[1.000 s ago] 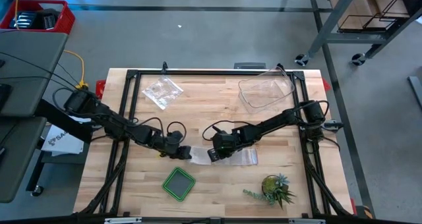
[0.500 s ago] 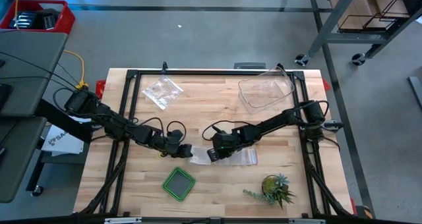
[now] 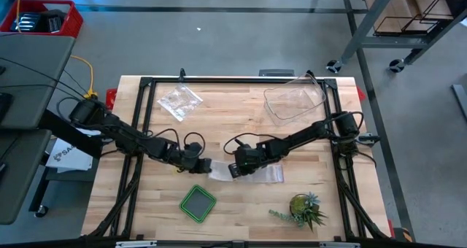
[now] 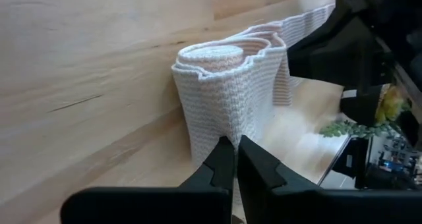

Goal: Roll bandage
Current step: Roll the white bandage

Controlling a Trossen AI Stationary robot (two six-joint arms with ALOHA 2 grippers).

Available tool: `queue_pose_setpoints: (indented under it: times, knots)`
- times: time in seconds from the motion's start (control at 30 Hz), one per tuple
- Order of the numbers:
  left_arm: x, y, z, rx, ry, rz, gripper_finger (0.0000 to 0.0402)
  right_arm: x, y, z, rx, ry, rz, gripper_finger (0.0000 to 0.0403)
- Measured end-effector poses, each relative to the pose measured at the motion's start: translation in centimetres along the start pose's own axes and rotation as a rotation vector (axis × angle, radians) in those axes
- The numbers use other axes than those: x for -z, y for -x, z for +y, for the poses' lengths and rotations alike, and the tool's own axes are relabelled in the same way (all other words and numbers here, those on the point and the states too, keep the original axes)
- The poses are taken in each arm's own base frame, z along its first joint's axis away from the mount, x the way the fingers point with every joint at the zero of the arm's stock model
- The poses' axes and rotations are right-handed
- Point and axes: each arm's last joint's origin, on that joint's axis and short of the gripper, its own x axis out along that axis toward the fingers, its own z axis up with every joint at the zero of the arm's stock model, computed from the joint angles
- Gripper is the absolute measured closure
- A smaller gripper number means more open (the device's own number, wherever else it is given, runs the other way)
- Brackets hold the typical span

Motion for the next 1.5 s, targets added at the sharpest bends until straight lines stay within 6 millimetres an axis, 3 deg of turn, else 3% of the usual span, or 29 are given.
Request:
queue_pose_setpoints:
  times: [0.43, 0.83, 1.5]
  knots:
    - [-0.7, 4.2, 0.4, -0.094, -0.001, -0.040, 0.0401, 0.1, 0.0, 0.1, 0.003, -0.055, -0.038, 0.0403]
    - [-0.5, 2.9, 0.2, -0.083, 0.044, -0.042, 0.0401, 0.1, -0.2, 0.1, -0.004, -0.061, -0.050, 0.0403]
    - [-1.0, 1.2, -3.1, -0.142, -0.010, -0.040, 0.0401, -0.1, -0.4, 0.2, -0.019, -0.061, -0.067, 0.0403]
